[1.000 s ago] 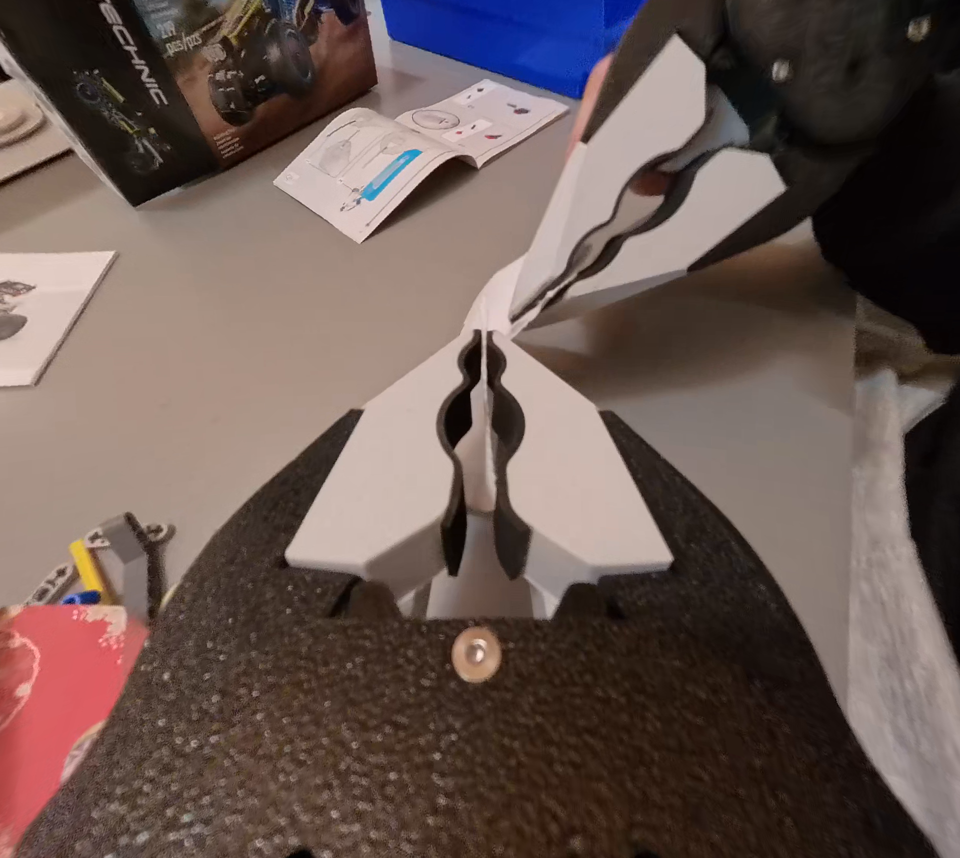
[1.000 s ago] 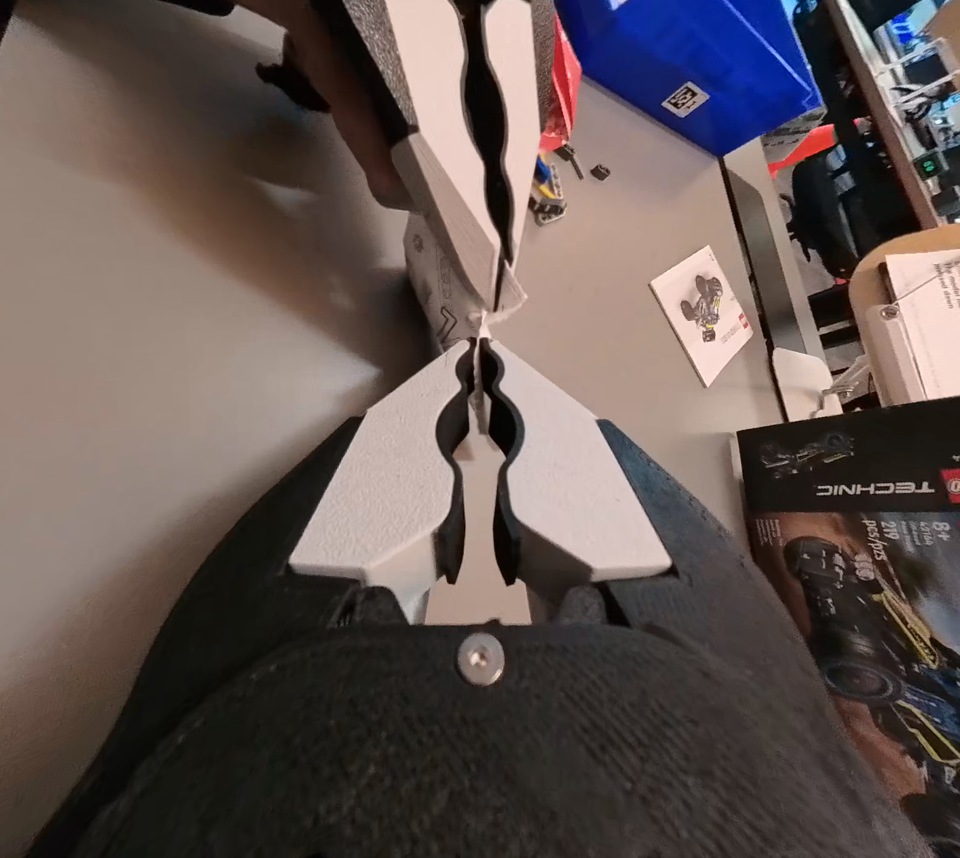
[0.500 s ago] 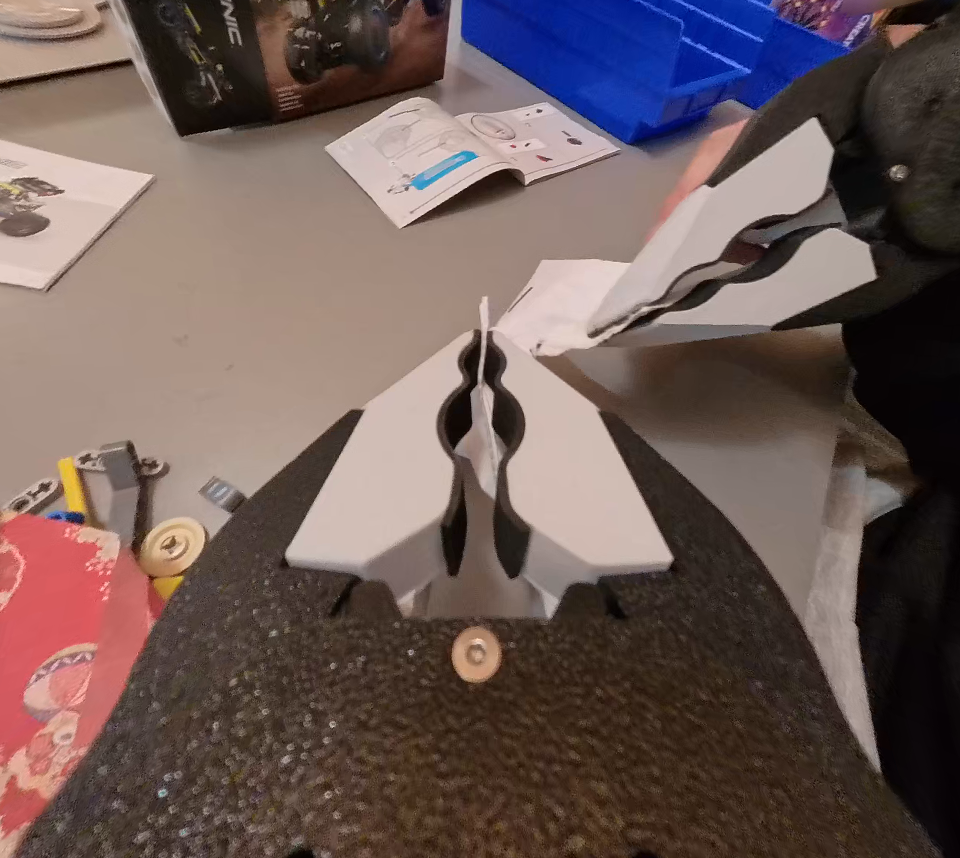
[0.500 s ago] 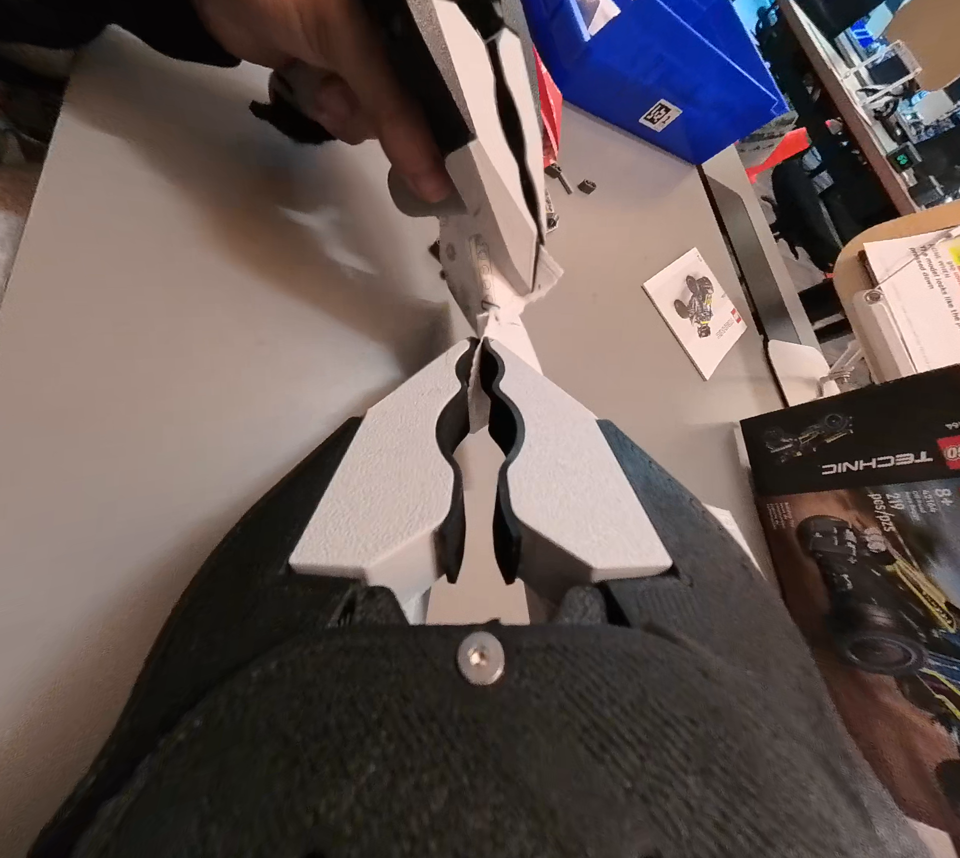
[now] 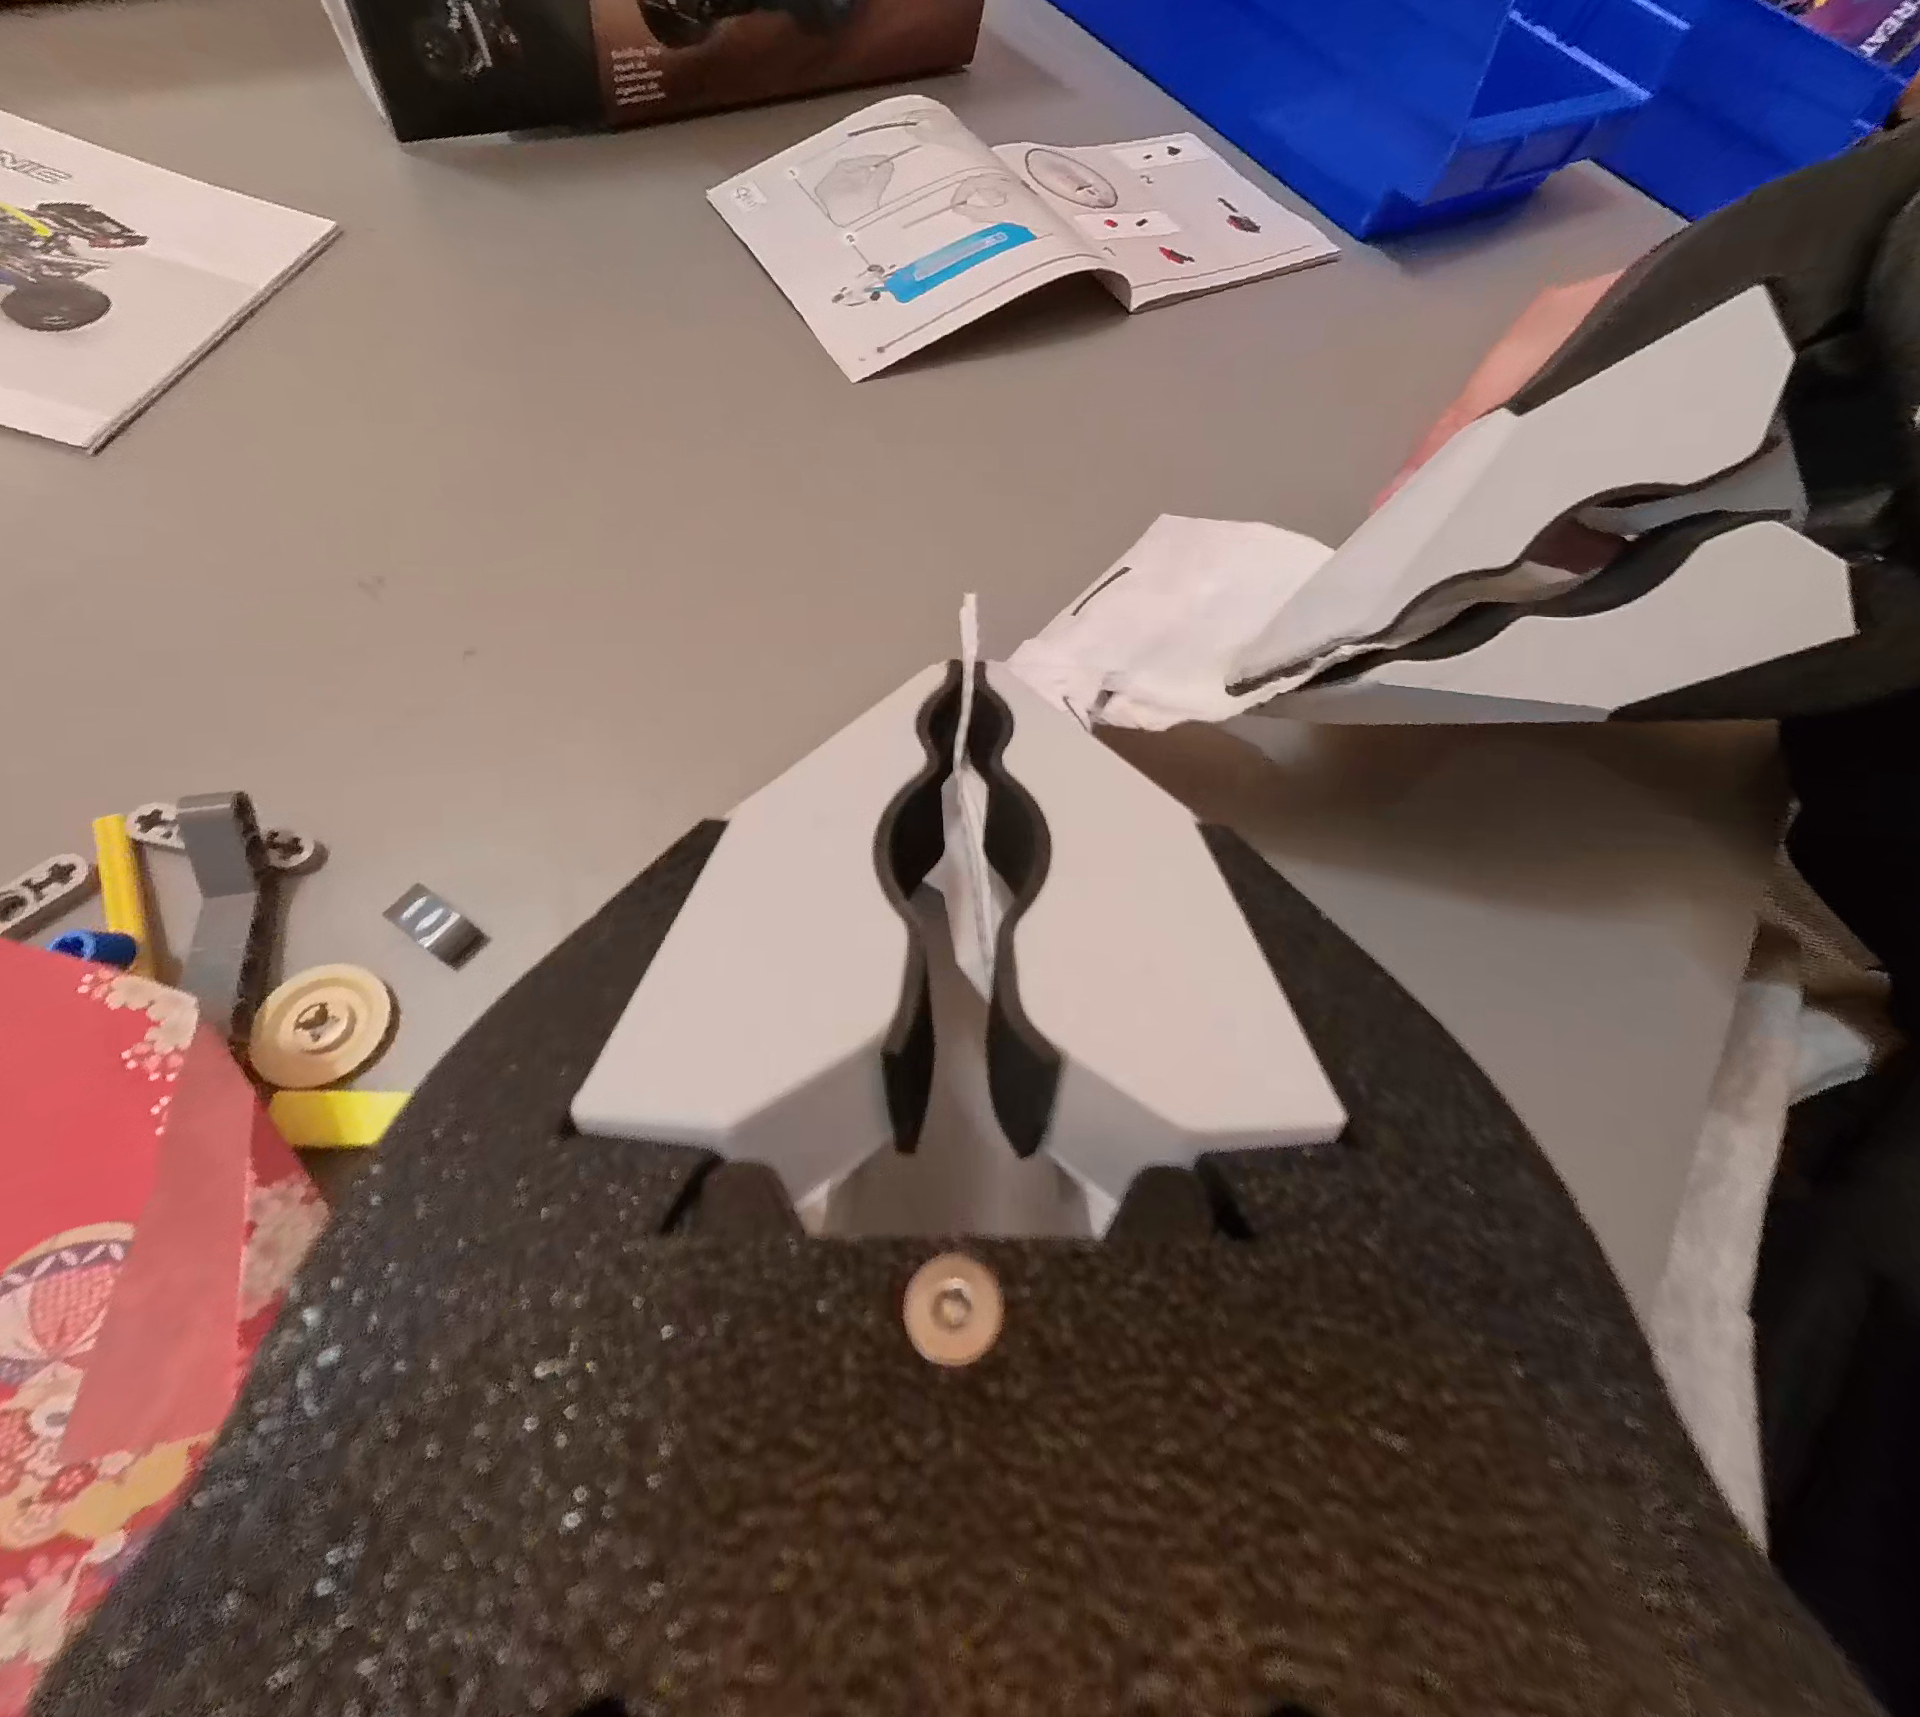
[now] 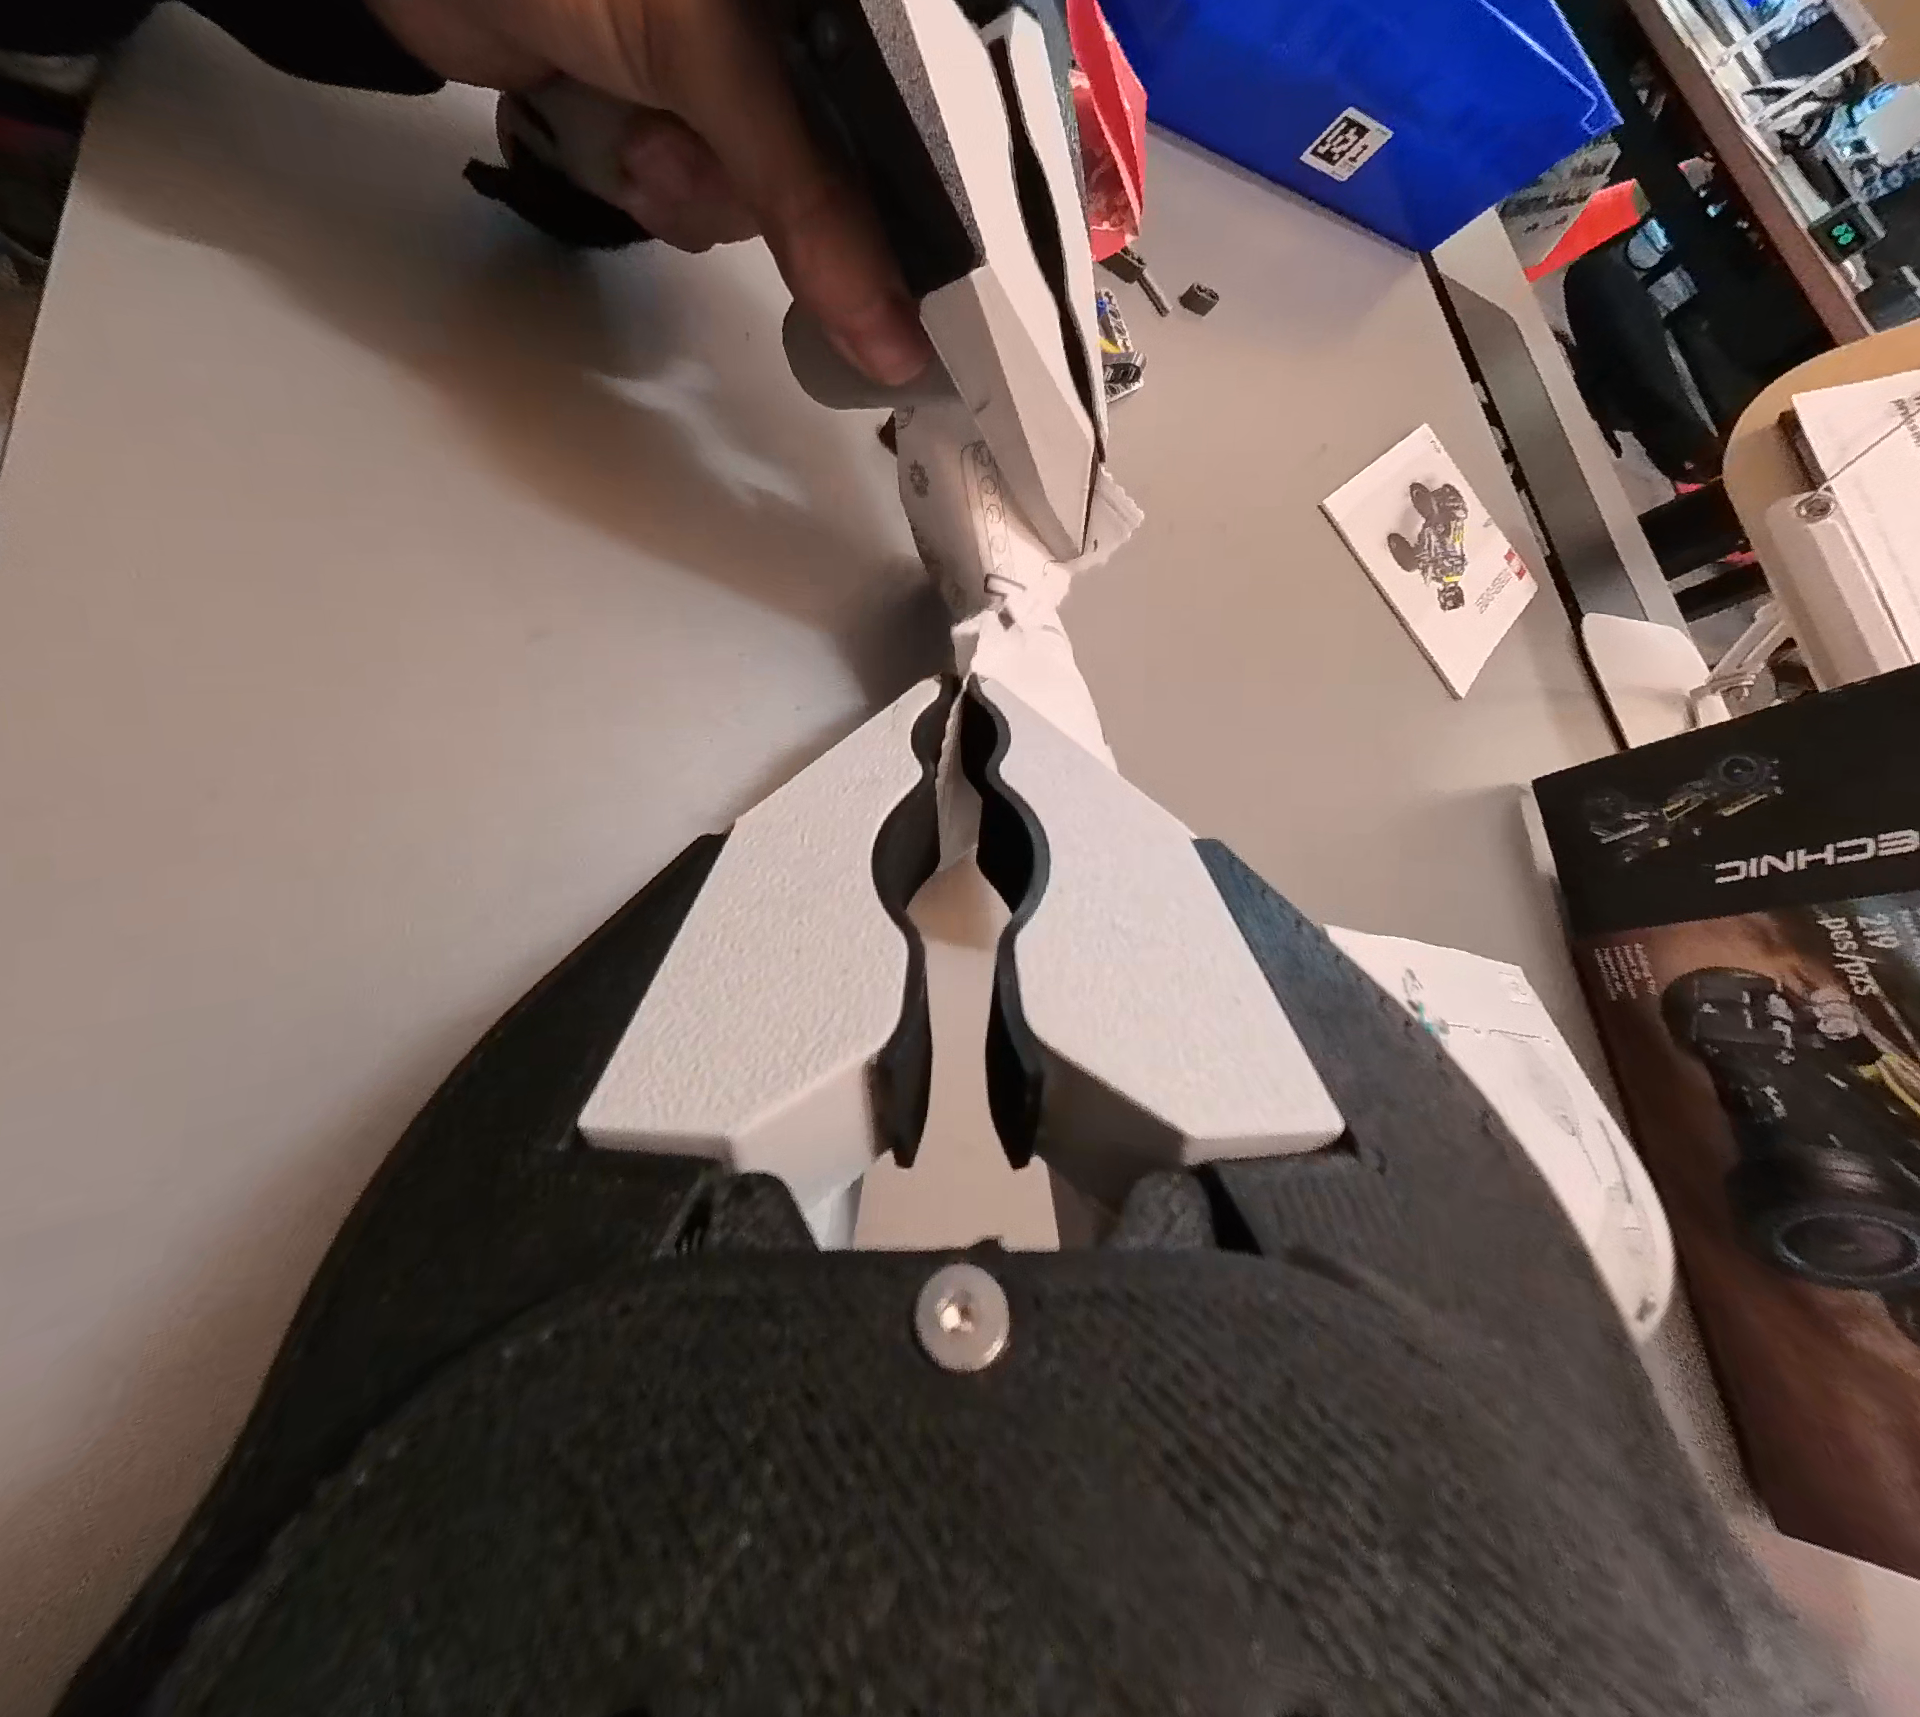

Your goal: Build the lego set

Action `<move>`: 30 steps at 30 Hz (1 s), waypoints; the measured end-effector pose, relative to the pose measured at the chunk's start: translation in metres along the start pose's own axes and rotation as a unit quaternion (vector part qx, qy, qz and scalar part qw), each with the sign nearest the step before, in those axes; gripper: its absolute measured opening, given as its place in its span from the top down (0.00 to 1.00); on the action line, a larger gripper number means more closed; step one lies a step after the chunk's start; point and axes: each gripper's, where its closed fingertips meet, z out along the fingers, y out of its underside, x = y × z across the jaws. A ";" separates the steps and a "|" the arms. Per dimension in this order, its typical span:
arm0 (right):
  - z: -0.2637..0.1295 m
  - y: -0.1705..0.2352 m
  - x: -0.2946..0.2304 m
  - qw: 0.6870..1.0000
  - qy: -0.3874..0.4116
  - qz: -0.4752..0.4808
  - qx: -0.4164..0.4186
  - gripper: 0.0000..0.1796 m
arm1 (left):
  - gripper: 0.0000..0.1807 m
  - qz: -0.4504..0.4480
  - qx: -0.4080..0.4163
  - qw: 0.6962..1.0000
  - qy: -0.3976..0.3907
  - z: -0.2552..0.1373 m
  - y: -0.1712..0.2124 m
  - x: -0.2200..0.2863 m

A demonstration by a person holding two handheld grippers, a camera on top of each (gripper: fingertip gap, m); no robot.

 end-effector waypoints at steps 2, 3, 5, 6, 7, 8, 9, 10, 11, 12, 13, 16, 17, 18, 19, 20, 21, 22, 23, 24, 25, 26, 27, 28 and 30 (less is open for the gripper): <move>0.001 0.001 0.000 1.000 0.001 0.001 -0.001 1.00 | 1.00 0.000 0.002 1.000 -0.005 0.000 0.000 -0.002; 0.001 0.002 -0.001 1.000 -0.002 0.002 -0.003 1.00 | 1.00 -0.002 0.001 1.000 -0.005 0.000 0.001 -0.002; 0.001 0.004 0.000 1.000 0.002 0.001 -0.006 1.00 | 1.00 0.001 0.002 1.000 -0.009 0.001 0.000 -0.003; 0.001 0.004 0.000 1.000 0.001 0.001 -0.006 1.00 | 1.00 0.001 0.001 1.000 -0.011 0.001 0.000 -0.003; 0.001 0.004 -0.001 1.000 0.001 0.003 -0.006 1.00 | 1.00 0.001 0.001 1.000 -0.012 0.000 0.000 -0.003; 0.000 0.004 -0.001 1.000 0.003 0.001 -0.007 1.00 | 1.00 0.003 0.001 1.000 -0.014 0.001 0.000 -0.003; 0.001 0.004 -0.001 1.000 0.005 -0.002 -0.009 1.00 | 1.00 0.004 0.001 1.000 -0.018 0.001 0.001 -0.004; 0.001 0.006 -0.001 1.000 0.005 -0.005 -0.014 1.00 | 1.00 0.006 -0.001 1.000 -0.021 0.002 0.002 -0.004; 0.001 0.007 -0.001 1.000 0.003 -0.005 -0.016 1.00 | 1.00 0.006 -0.001 1.000 -0.022 0.003 0.002 -0.005; 0.001 0.008 -0.001 1.000 0.002 -0.002 -0.015 1.00 | 1.00 0.003 0.000 1.000 -0.023 0.004 0.002 -0.005; 0.000 0.008 -0.002 1.000 0.000 0.000 -0.013 1.00 | 1.00 0.004 -0.001 1.000 -0.022 0.003 0.002 -0.005; -0.002 0.009 -0.003 1.000 -0.003 0.000 -0.012 1.00 | 1.00 0.008 0.000 1.000 -0.026 0.003 0.001 -0.004; -0.003 0.009 -0.003 1.000 -0.003 -0.002 -0.013 1.00 | 1.00 0.006 0.003 1.000 -0.025 0.003 0.001 -0.004; -0.004 0.009 -0.003 1.000 -0.005 -0.004 -0.015 1.00 | 1.00 0.007 0.001 1.000 -0.021 0.003 0.001 -0.003; -0.006 0.009 -0.004 1.000 -0.008 -0.003 -0.012 1.00 | 1.00 0.007 0.002 1.000 -0.022 0.003 0.000 -0.002; -0.007 0.008 -0.004 1.000 -0.006 -0.002 -0.009 1.00 | 1.00 0.009 0.003 1.000 -0.024 0.003 -0.001 -0.003; -0.007 0.009 -0.004 1.000 -0.008 0.000 -0.008 1.00 | 1.00 0.008 0.003 1.000 -0.025 0.004 0.000 -0.003; -0.008 0.010 -0.005 1.000 -0.012 0.000 -0.012 1.00 | 1.00 0.008 0.002 1.000 -0.025 0.004 0.000 -0.002; -0.008 0.011 -0.005 1.000 -0.008 -0.003 -0.012 1.00 | 1.00 0.011 0.001 1.000 -0.026 0.004 0.000 -0.001; -0.009 0.011 -0.006 1.000 -0.009 -0.002 -0.010 1.00 | 1.00 0.014 0.000 1.000 -0.027 0.005 0.000 -0.001; -0.009 0.011 -0.006 1.000 -0.009 -0.001 -0.009 1.00 | 1.00 0.015 0.000 0.999 -0.028 0.005 0.000 -0.001; -0.010 0.012 -0.005 1.000 -0.007 0.002 -0.006 1.00 | 1.00 0.014 0.001 0.999 -0.029 0.006 0.000 -0.001; -0.010 0.013 -0.006 1.000 -0.012 0.006 -0.005 1.00 | 1.00 0.014 -0.003 1.000 -0.027 0.006 0.001 -0.001; -0.010 0.014 -0.005 1.000 -0.009 0.008 -0.003 1.00 | 1.00 0.015 -0.003 0.999 -0.031 0.006 0.001 -0.002; -0.009 0.016 -0.003 1.000 -0.005 0.016 0.000 1.00 | 1.00 0.018 -0.002 0.999 -0.037 0.008 0.001 -0.003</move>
